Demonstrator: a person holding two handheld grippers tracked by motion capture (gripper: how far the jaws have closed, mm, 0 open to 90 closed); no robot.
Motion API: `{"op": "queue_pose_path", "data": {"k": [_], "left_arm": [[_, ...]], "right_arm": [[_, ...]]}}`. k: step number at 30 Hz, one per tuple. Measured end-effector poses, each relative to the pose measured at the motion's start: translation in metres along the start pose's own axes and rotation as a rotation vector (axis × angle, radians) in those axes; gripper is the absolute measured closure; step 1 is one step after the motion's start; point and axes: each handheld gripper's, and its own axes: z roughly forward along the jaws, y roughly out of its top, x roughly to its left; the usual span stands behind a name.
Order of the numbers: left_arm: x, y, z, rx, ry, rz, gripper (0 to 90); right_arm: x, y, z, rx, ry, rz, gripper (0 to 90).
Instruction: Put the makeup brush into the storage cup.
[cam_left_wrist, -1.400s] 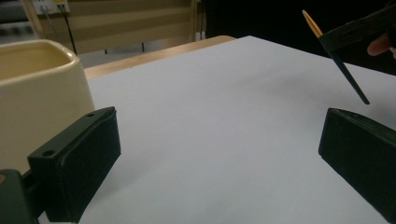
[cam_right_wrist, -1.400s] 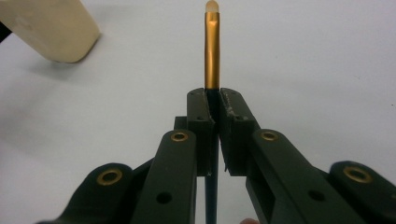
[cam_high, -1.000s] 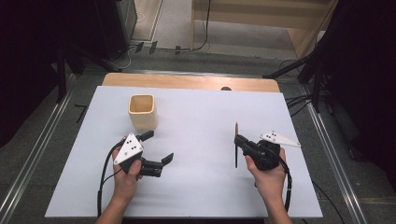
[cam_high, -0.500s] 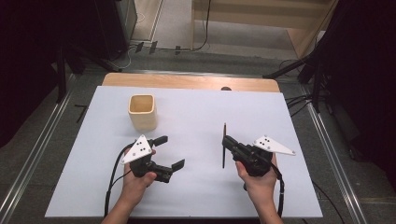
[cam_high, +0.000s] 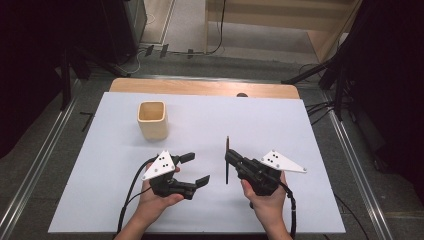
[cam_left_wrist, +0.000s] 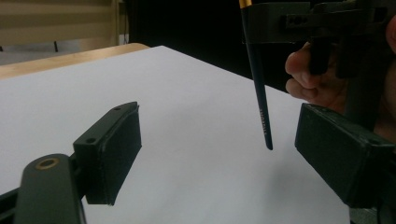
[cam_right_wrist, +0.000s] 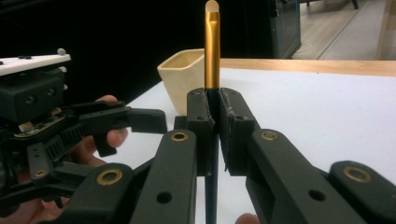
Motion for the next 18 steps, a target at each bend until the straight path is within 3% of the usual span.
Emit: {"op": "queue_pose_path", "data": {"k": [4, 18], "left_arm": [[-0.008, 0.0, 0.005, 0.02, 0.011, 0.011, 25.0], [-0.016, -0.001, 0.013, 0.039, -0.056, -0.023, 47.8]], "right_arm": [[0.006, -0.001, 0.002, -0.009, 0.023, 0.0, 84.6], [0.024, -0.008, 0.009, -0.032, 0.088, -0.019, 84.6]]}}
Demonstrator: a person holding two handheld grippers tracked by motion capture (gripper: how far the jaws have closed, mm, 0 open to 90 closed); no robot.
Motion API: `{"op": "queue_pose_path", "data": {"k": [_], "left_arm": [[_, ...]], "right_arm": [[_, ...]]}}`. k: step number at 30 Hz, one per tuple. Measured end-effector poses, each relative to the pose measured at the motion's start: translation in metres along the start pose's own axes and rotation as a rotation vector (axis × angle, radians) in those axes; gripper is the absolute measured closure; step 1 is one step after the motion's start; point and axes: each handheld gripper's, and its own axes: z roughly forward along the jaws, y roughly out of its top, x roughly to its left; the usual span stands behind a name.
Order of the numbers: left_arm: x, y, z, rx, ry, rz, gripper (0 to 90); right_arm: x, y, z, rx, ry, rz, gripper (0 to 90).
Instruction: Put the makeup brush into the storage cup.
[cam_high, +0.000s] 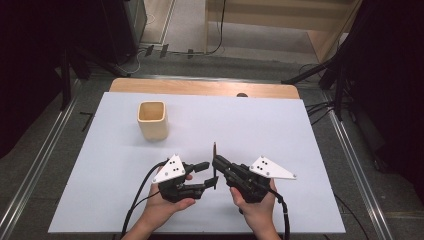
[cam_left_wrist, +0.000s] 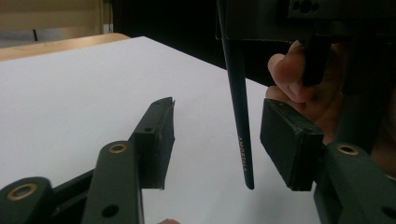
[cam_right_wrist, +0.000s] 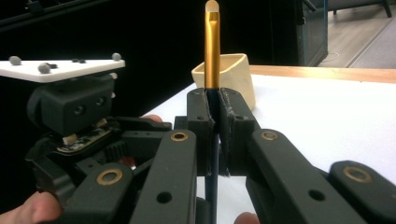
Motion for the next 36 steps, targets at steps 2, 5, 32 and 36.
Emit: {"op": "queue_pose_path", "data": {"k": [2, 5, 32, 36], "left_arm": [[0.0, 0.0, 0.0, -0.001, -0.007, -0.004, 50.5], [0.001, 0.001, 0.0, -0.004, -0.014, -0.019, 55.5], [0.012, 0.002, -0.006, -0.008, -0.037, -0.094, 84.6], [0.018, 0.002, -0.011, -0.012, -0.005, -0.092, 84.7]], "right_arm": [[0.002, -0.001, 0.001, 0.004, 0.008, 0.003, 84.6], [0.005, -0.003, 0.003, 0.002, 0.015, -0.003, 84.6], [0.014, -0.009, 0.01, -0.045, -0.014, -0.056, 54.6], [0.011, -0.005, 0.008, -0.078, -0.102, -0.118, 32.1]]}}
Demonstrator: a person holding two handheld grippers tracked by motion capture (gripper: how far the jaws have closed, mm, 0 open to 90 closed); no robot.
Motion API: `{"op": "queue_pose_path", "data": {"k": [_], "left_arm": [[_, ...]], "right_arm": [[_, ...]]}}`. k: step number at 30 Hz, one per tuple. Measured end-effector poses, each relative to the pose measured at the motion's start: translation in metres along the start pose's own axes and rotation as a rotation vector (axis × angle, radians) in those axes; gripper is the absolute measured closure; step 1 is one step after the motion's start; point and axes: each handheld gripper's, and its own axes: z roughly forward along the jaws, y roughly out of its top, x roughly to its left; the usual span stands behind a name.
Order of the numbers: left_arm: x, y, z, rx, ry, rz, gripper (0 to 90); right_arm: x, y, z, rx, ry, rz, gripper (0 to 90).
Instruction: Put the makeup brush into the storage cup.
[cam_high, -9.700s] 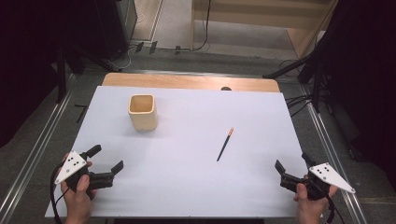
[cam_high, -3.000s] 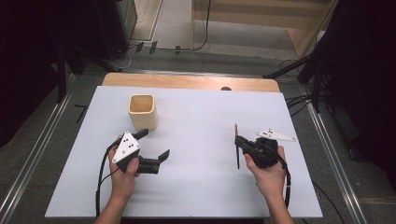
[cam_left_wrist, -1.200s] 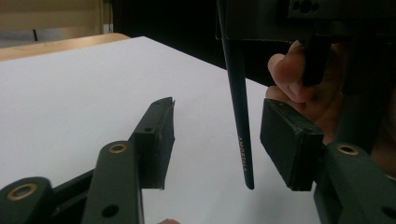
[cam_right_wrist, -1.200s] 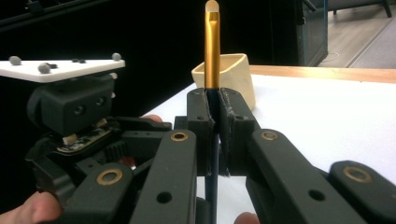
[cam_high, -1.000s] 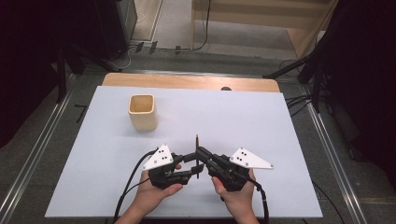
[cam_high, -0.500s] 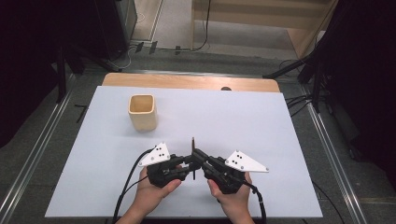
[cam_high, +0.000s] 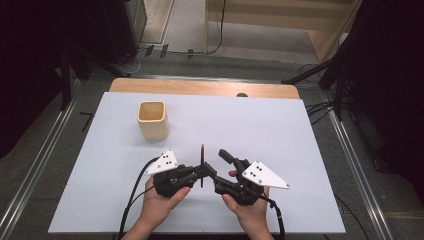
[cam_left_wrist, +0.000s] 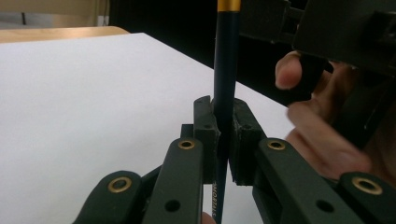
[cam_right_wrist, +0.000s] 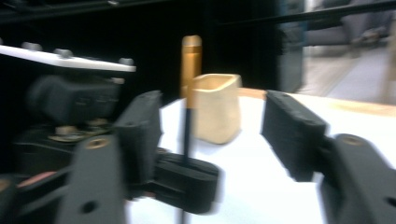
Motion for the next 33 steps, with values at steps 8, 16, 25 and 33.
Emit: {"op": "queue_pose_path", "data": {"k": [8, 16, 25, 33], "left_arm": [[0.01, 0.002, -0.01, -0.023, 0.037, 0.004, 84.7], [0.019, 0.004, -0.02, -0.038, 0.063, 0.008, 84.8], [0.026, 0.006, -0.028, -0.053, 0.084, 0.013, 84.8], [0.033, 0.008, -0.037, -0.07, 0.11, 0.007, 84.8]], "right_arm": [[-0.019, 0.001, -0.008, 0.091, -0.037, -0.026, 1.3], [-0.044, -0.005, -0.023, 0.083, -0.089, -0.036, 0.0], [-0.067, -0.016, -0.042, 0.111, -0.16, -0.053, 0.0], [-0.087, -0.026, -0.065, 0.126, -0.218, -0.061, 0.0]]}}
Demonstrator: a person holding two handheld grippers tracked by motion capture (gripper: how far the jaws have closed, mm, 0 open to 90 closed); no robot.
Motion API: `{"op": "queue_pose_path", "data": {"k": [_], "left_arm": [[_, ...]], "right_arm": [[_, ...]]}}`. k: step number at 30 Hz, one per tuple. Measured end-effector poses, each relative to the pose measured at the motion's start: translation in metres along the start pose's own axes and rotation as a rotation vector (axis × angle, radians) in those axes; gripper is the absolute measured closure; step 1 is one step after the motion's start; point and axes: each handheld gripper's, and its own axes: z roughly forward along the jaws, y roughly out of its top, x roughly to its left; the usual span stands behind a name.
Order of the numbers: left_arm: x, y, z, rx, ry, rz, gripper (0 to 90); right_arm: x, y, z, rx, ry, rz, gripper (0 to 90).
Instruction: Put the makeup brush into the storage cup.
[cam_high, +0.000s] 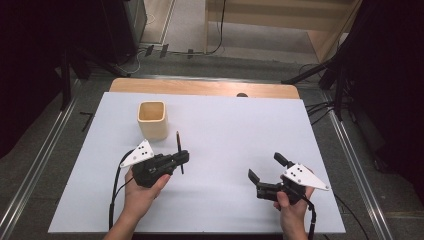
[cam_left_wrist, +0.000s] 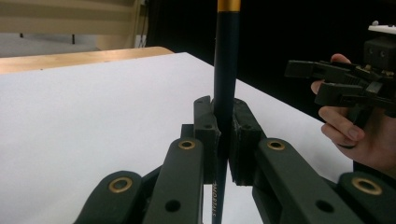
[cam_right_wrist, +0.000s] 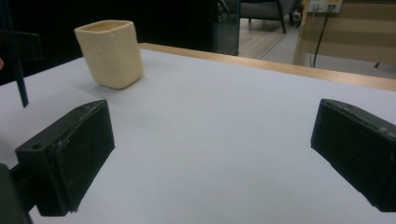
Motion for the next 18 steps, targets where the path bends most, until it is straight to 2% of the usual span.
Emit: {"op": "queue_pose_path", "data": {"k": [8, 13, 18], "left_arm": [[0.006, 0.0, -0.004, -0.005, 0.017, -0.001, 84.9], [0.009, 0.002, -0.008, -0.014, 0.033, 0.003, 84.8], [0.013, 0.005, -0.013, -0.025, 0.05, 0.005, 84.8]], "right_arm": [[-0.022, -0.009, -0.017, 0.01, -0.026, 0.003, 0.0], [-0.034, -0.013, -0.025, 0.01, -0.037, 0.03, 0.2], [-0.043, -0.02, -0.032, 0.032, -0.046, 0.017, 0.3]]}}
